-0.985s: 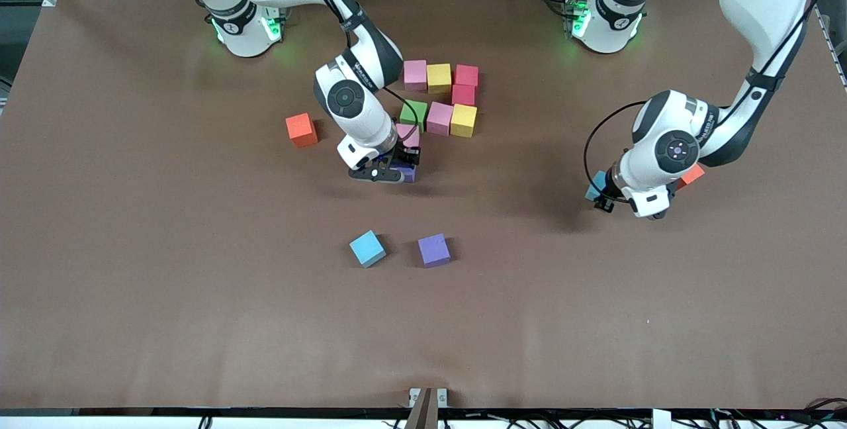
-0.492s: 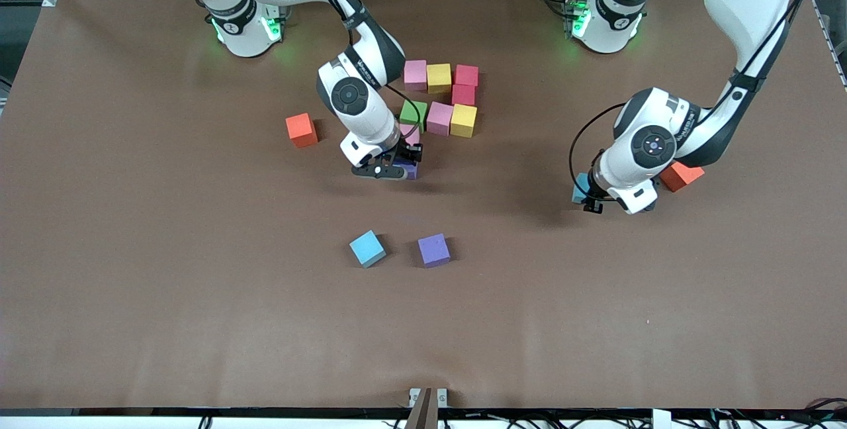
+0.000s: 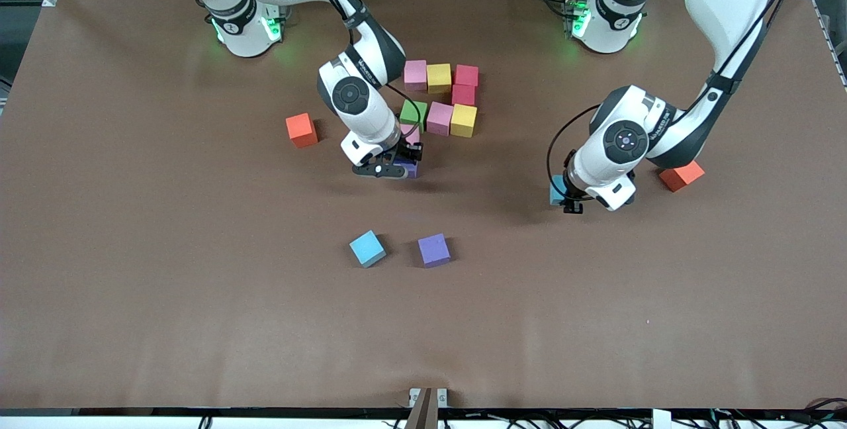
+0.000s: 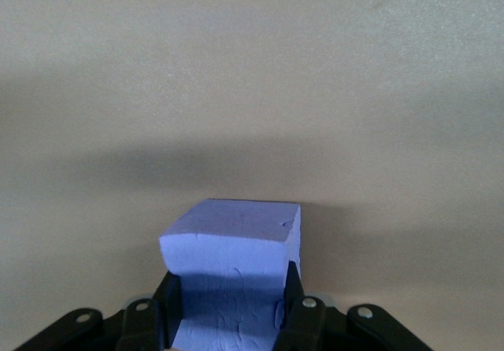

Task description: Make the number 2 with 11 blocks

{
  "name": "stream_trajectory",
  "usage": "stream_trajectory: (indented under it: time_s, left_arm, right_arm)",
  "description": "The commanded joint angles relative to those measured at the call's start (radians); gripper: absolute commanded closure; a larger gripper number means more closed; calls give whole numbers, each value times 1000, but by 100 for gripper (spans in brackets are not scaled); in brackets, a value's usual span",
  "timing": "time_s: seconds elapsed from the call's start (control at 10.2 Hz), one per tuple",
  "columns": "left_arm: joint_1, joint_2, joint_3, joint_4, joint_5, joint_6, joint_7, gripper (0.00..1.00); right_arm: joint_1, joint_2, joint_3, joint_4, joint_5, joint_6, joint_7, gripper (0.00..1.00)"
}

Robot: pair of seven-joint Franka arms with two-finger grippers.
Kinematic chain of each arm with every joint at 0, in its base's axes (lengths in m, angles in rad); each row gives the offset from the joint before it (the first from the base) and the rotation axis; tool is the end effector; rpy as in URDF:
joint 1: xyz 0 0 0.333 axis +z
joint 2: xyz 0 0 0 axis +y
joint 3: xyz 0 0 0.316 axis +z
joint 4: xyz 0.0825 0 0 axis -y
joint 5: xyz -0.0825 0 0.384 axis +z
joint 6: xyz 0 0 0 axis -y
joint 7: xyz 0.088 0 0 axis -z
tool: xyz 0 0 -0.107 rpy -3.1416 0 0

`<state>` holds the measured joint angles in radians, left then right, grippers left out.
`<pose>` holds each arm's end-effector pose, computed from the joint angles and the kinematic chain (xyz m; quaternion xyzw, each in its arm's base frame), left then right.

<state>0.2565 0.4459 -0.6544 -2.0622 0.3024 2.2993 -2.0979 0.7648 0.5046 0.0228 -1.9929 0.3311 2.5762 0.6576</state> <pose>0.5379 -0.2131 0.2487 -0.7240 -0.6877 0.0402 0.0356 0.4395 0.4330 0.2119 -0.9917 0.0729 0.0368 0.0996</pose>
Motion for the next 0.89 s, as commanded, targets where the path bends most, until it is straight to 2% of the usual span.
stream_trajectory:
  time_s: [0.0,0.1,0.2,0.3,0.49,0.79]
  left_arm:
    - [-35,14,-2,86,-74,-86,-13,100]
    - [-40,20,-2,102,-80,-89,-10,100]
    - [-40,24,-2,112,-78,-89,-2,100]
    - [-46,39,-2,117,-77,-89,13,100]
    - [-75,47,-1,129,-78,-90,13,100]
    - [-118,88,1,158,-80,-92,9,100]
  right_arm:
    - [11,-23,-7,-29,-10,2,14,62]
    - [11,-23,-7,-30,-10,2,14,60]
    - [11,-24,-7,-33,-10,2,20,46]
    - [11,-26,-7,-35,-10,2,23,21]
    - [11,-26,-7,-35,-10,1,23,2]
    - [4,-46,-7,-34,-10,-13,14,0]
